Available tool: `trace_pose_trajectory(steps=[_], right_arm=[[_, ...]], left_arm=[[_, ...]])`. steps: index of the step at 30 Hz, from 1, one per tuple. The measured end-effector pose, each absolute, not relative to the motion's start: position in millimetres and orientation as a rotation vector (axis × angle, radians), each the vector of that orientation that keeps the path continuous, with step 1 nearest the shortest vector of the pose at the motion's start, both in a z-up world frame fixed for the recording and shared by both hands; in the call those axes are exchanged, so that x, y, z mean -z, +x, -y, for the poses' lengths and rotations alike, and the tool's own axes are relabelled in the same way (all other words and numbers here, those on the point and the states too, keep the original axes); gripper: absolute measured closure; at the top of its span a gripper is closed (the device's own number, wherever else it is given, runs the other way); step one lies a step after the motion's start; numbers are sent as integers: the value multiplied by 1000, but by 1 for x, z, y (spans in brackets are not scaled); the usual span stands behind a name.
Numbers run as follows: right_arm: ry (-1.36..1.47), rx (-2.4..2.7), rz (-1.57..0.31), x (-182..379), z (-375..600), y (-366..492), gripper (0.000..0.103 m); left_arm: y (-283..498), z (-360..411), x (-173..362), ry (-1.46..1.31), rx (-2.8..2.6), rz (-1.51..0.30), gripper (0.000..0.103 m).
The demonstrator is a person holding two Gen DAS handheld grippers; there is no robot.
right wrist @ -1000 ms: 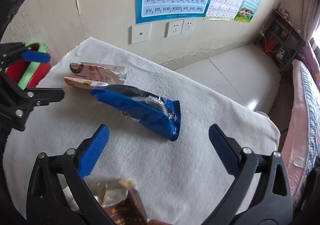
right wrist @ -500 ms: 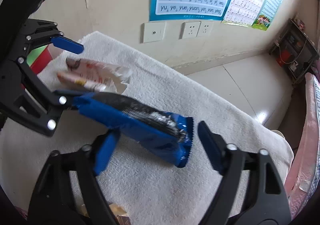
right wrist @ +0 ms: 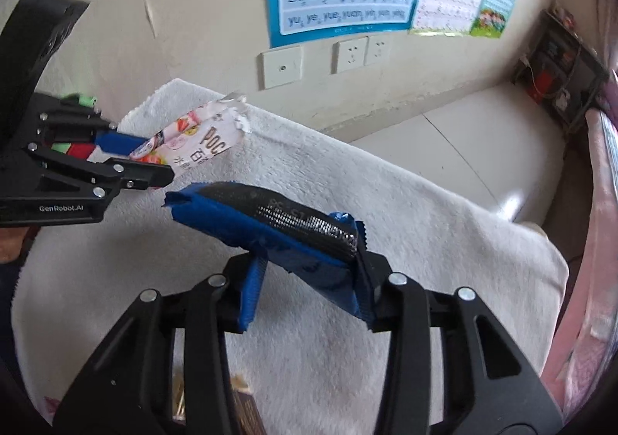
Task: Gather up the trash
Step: 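Grasp the white POCKY box with the left tool while the right tool grasps the blue wrapper, then carry the POCKY box and blue wrapper over the red bin and release both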
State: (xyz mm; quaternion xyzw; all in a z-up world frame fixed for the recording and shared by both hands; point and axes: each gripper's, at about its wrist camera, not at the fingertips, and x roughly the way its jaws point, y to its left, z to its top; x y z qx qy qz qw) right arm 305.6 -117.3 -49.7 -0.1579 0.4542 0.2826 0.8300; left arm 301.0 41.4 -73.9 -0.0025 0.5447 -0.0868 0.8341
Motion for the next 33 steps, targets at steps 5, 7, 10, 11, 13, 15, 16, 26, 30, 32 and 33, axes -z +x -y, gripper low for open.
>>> trace_pose_trajectory(steps=[5,7,10,11,13,15,16,26,30,32,33], right_arm=[[-300,-579,-958,35,129,296,63],[-290,-571,-956,29,132,292,63],[-253,-549,-950,18,138,287,63],[-235,-537,-951,14,141,285,63],[-210,-512,-957,8,146,282,63],[-191,-489,-960,1,152,276,63],[-183,-480,-957,-2,154,273,63],[-133,-428,-907,-36,171,219,63],[-118,-420,-891,-48,171,203,63],[-114,-419,-885,-53,172,195,63],[-112,-421,-882,-55,171,192,63]], left_arm=[[289,-42,64,-74,176,-1139,80],[284,-40,57,-77,176,-1125,80],[274,-38,42,-102,178,-1102,80],[270,-37,36,-109,177,-1095,80],[261,-35,28,-113,171,-1083,80],[249,-33,19,-108,162,-1070,80],[245,-33,16,-103,157,-1066,80],[186,-29,-19,-105,137,-1016,80],[165,-26,-31,-109,136,-992,80],[155,-26,-37,-116,136,-978,80],[152,-27,-39,-120,137,-973,80]])
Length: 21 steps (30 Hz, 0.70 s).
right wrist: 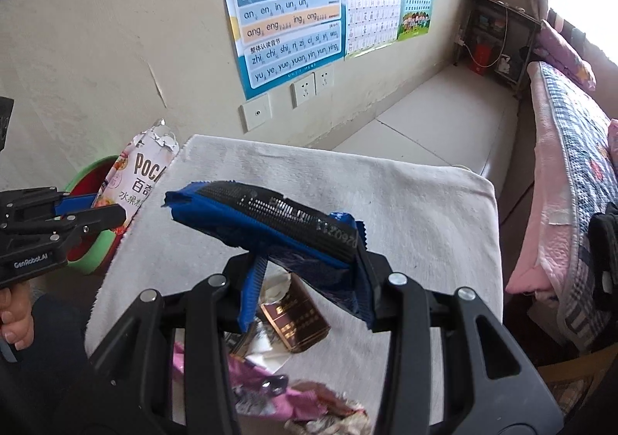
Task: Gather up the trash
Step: 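Carry the POCKY box and blue wrapper over the red bin and release both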
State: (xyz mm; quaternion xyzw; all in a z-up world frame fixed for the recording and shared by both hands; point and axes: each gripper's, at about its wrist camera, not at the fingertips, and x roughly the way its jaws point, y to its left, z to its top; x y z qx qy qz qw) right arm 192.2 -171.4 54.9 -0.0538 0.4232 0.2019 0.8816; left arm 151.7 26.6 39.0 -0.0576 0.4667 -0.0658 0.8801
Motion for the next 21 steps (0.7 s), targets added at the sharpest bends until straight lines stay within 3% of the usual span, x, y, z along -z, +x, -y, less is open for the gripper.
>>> trace_pose_trajectory(steps=[21], right_arm=[[-139,-468,-850,-80,130,150,63]], left_arm=[[85,-78,-64,-201,80,-889,79]])
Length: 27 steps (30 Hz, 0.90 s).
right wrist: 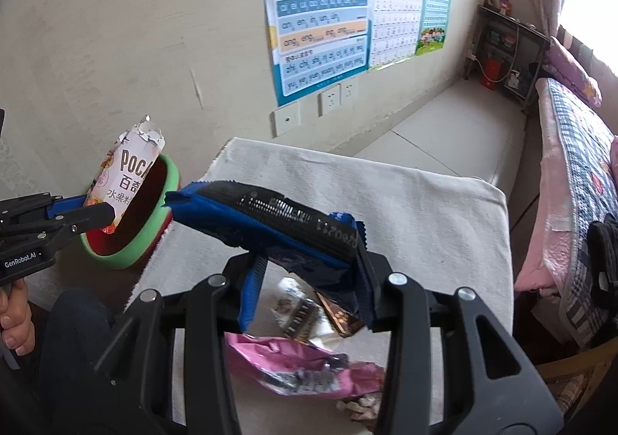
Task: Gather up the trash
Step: 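Carry the POCKY box and blue wrapper over the red bin and release both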
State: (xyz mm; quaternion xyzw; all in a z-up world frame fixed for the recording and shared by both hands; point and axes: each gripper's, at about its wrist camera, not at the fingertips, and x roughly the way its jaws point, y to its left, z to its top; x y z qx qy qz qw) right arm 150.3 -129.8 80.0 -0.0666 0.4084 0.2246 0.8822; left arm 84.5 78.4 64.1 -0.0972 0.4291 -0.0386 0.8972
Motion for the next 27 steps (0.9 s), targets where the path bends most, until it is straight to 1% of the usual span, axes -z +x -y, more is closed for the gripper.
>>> trace_pose_trajectory(steps=[15,27], right_arm=[[-172,-607,-828,-89,37,139,63],[-195,-709,-823,-92,-31,135,63]], left_arm=[[46,-164,-71,-255,-74,-871,79],[26,-213,-70,-284,-156,-876,79]])
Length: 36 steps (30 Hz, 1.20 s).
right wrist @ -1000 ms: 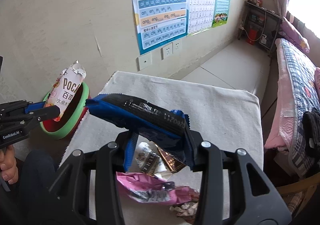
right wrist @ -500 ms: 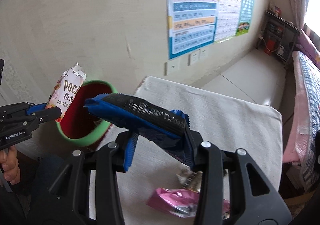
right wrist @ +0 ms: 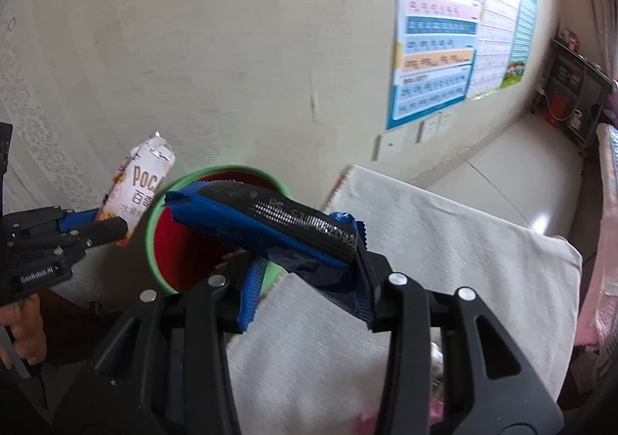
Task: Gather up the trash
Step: 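Carry the POCKY box and blue wrapper over the red bin and release both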
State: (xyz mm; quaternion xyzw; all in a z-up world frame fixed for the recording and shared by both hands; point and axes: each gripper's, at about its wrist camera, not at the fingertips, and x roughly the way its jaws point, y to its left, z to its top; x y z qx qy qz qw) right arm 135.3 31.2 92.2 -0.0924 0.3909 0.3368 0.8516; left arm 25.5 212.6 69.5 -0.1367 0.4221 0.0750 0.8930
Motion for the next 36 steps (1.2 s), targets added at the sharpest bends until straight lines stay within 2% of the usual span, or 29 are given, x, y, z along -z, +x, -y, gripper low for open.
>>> trace_pose_trajectory(steps=[15,33,36], right_arm=[[-245,-832,-866,-69,-127,141,63],[-241,-836,-964,-18,-161,170,62],[-235,-834,-970,-15,-161,169,54]], left_arm=[[23,-263,-35,-379,-202,-893,79],[49,-290,8,-448,-199,-922,77],[48,-292,12,-460,-204,-918,71]])
